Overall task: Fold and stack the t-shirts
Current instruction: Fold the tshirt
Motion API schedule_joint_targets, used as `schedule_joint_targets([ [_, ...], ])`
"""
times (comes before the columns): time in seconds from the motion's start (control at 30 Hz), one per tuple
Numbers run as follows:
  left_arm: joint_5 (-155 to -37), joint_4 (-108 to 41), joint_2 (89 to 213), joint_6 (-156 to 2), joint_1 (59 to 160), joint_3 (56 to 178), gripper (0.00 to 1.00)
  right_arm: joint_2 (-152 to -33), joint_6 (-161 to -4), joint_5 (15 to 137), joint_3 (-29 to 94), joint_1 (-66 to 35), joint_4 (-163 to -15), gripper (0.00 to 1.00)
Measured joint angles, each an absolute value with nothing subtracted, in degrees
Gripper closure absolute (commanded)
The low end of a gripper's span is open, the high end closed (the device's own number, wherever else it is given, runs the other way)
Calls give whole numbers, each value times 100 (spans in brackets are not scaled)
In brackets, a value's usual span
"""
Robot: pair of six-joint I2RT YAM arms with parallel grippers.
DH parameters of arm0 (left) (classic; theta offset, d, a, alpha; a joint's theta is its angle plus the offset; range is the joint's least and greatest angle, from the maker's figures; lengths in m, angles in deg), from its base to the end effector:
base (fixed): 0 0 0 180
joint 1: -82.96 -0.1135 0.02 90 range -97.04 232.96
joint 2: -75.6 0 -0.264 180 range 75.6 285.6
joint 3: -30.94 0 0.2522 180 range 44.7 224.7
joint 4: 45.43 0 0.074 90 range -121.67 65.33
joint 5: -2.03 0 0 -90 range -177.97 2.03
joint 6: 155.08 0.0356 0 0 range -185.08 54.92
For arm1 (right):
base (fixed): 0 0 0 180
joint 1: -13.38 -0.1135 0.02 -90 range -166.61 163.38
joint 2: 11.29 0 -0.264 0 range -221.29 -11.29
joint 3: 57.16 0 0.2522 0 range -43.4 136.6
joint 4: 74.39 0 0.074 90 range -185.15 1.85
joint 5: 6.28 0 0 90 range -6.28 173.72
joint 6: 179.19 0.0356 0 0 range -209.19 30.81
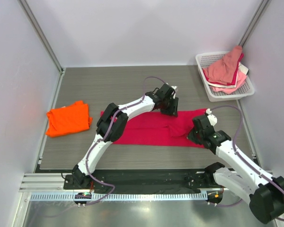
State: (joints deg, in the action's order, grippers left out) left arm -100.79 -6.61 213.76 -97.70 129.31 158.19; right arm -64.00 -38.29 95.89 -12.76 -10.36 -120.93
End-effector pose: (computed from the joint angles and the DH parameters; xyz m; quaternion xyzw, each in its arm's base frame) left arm 0.3633 -0.3923 0.1589 0.1497 0.9217 -0.2984 0.1974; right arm 0.1607 0.0625 0.1981 0.2537 0.9139 0.1017 0.3000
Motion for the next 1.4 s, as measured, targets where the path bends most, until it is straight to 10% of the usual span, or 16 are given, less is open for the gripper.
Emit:
schedule_joint_targets([
  [0.2,-9932,-613,21376,-9790,12950,15850,55,-6148,-3735,9805,-1115,-1056,-12431,78],
  [0.83,-9827,-519,21390,-9880,12928,15907,56,-9307,-4057,10413,363,-1056,-11688,87],
  [1.2,-9707,-217,21580,-10109,12771,16289,57,-7632,-2942,10732,-1110,-1452,-12862,96],
  [1.4,-9587,-204,21586,-10118,12771,16309,56,-6384,-2555,10679,-1305,-1740,-13332,80],
])
